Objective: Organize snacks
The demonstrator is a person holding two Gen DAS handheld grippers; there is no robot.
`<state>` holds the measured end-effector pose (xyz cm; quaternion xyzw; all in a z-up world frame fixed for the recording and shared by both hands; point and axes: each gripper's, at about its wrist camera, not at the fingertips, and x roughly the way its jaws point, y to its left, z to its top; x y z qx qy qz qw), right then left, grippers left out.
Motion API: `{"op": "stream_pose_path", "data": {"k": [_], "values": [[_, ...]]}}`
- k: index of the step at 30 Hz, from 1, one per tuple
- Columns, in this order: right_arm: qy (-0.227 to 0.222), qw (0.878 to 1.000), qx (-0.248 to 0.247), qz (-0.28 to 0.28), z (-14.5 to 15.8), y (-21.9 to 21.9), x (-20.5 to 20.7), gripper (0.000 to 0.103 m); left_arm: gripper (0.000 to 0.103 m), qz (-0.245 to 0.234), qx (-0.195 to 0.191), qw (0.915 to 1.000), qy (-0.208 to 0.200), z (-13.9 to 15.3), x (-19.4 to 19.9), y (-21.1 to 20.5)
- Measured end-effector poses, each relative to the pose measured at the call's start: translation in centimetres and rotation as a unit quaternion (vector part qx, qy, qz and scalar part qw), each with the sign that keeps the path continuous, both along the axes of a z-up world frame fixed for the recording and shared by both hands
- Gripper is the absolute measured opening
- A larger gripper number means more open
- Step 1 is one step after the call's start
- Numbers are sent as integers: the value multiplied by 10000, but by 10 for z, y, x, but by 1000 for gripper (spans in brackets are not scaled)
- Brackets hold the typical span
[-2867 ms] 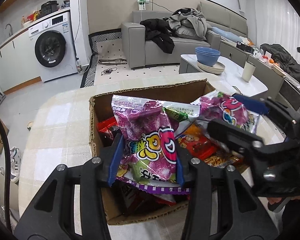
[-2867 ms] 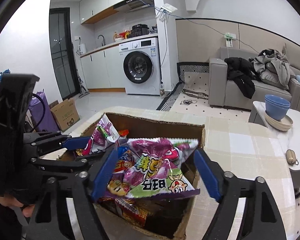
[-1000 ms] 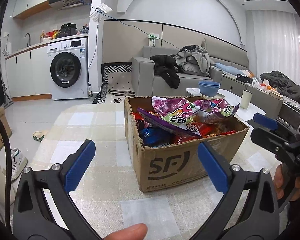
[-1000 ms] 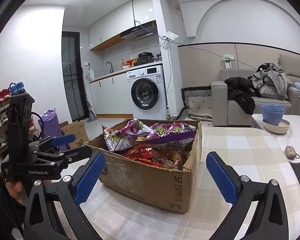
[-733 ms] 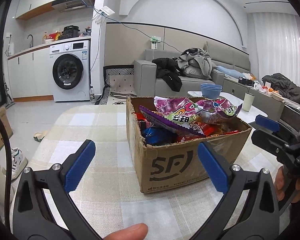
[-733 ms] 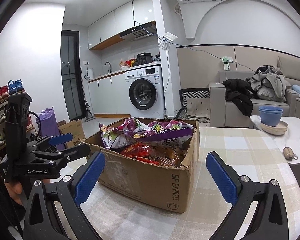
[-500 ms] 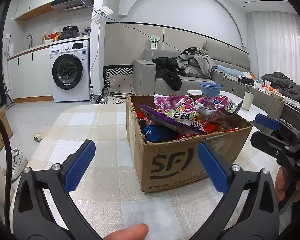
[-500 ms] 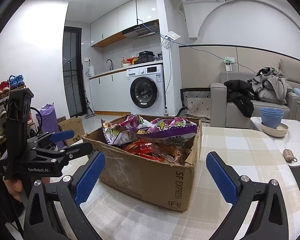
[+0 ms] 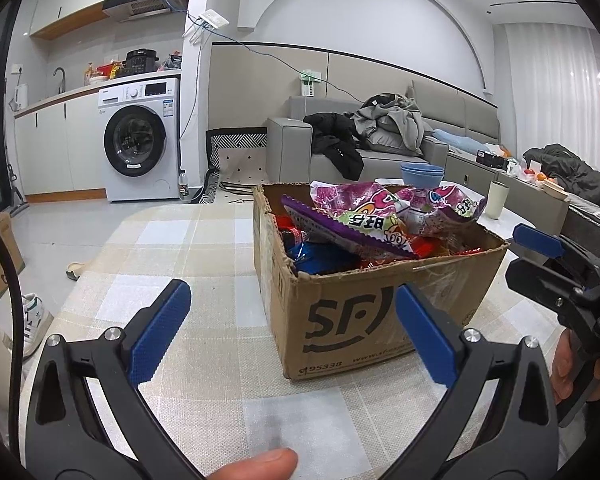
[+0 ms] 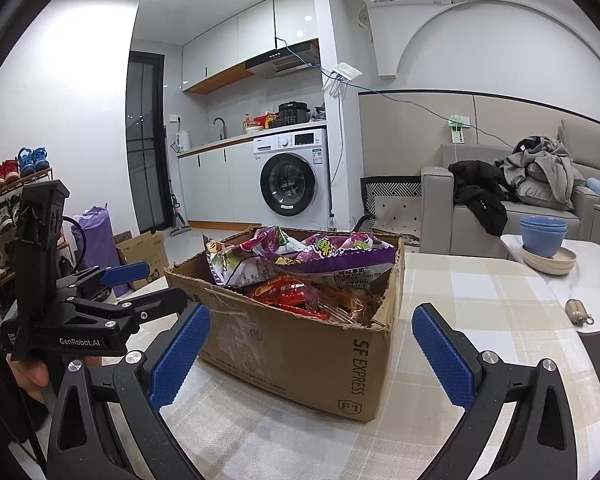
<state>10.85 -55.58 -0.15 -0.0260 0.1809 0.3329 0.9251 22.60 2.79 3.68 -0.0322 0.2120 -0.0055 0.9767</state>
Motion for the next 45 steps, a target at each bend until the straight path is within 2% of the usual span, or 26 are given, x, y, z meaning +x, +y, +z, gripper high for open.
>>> {"op": "stream_pose_path", "data": {"k": [12, 20, 45], "values": [[-8, 10000, -65, 25, 1, 2, -1, 103, 102, 67, 46, 10000, 8, -10, 14, -14], [136, 9998, 118, -59, 1, -5, 7, 103, 102, 147, -90, 9998, 51, -18, 24, -15], [146, 9998, 113, -63, -3, -8, 10, 103, 102, 115, -40, 9999, -2, -23, 18, -6]]}}
